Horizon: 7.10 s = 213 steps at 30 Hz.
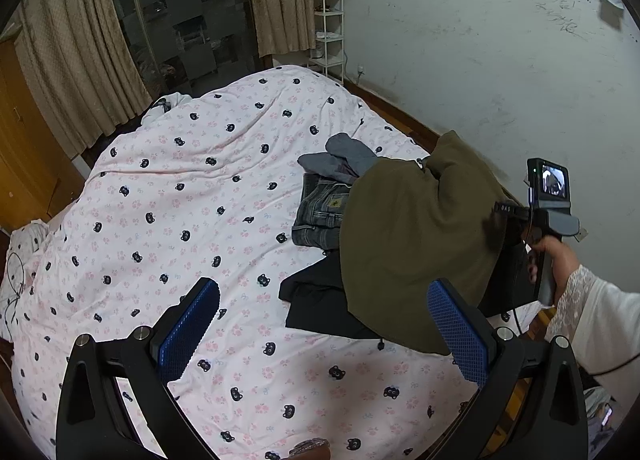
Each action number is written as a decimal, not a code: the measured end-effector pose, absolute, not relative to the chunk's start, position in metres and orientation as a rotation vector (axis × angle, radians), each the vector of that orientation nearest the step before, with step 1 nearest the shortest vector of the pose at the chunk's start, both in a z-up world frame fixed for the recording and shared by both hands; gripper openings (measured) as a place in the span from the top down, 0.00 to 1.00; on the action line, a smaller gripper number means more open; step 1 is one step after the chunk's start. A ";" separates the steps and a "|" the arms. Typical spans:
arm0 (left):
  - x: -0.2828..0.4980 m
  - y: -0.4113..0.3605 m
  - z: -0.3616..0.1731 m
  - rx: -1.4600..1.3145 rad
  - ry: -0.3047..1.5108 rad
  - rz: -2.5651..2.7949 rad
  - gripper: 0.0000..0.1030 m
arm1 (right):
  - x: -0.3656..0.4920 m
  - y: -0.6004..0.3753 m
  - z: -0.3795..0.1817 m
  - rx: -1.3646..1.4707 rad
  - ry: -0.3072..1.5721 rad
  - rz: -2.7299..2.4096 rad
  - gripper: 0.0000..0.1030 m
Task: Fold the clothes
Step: 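Move both tools toward the olive sweatshirt on the clothes pile, then grasp the olive sweatshirt with the right tool while the left tool grasps it too, then lift the olive sweatshirt off the pile with both tools, then raise the sweatshirt with both tools and shake it open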
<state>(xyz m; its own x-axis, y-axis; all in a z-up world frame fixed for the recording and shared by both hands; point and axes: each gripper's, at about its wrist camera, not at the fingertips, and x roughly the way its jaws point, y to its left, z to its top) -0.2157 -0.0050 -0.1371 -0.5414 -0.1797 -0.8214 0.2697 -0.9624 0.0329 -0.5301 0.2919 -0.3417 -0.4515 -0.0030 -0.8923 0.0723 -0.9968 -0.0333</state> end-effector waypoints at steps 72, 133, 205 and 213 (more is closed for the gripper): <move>-0.250 -0.062 -0.199 1.438 0.927 -2.972 0.97 | -0.407 0.224 -0.238 1.287 0.146 -2.418 0.95; -0.115 -0.250 -0.537 1.596 0.973 -1.953 0.50 | -0.473 -0.035 -0.467 1.398 0.842 -2.061 0.30; 0.268 -0.445 0.074 0.438 0.540 -2.019 0.96 | -0.248 -0.310 0.123 0.613 0.119 -1.695 0.95; 0.313 -0.364 -0.170 0.850 0.808 -1.780 0.96 | -0.210 -0.262 -0.069 0.945 0.353 -1.566 0.95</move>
<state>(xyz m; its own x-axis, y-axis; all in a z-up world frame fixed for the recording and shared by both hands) 0.3128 -0.3642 -0.1701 -0.2883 -0.4751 -0.8313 0.9386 -0.3119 -0.1473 -0.2104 -0.2619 -0.0689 0.0434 -0.6812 -0.7308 0.9290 -0.2416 0.2804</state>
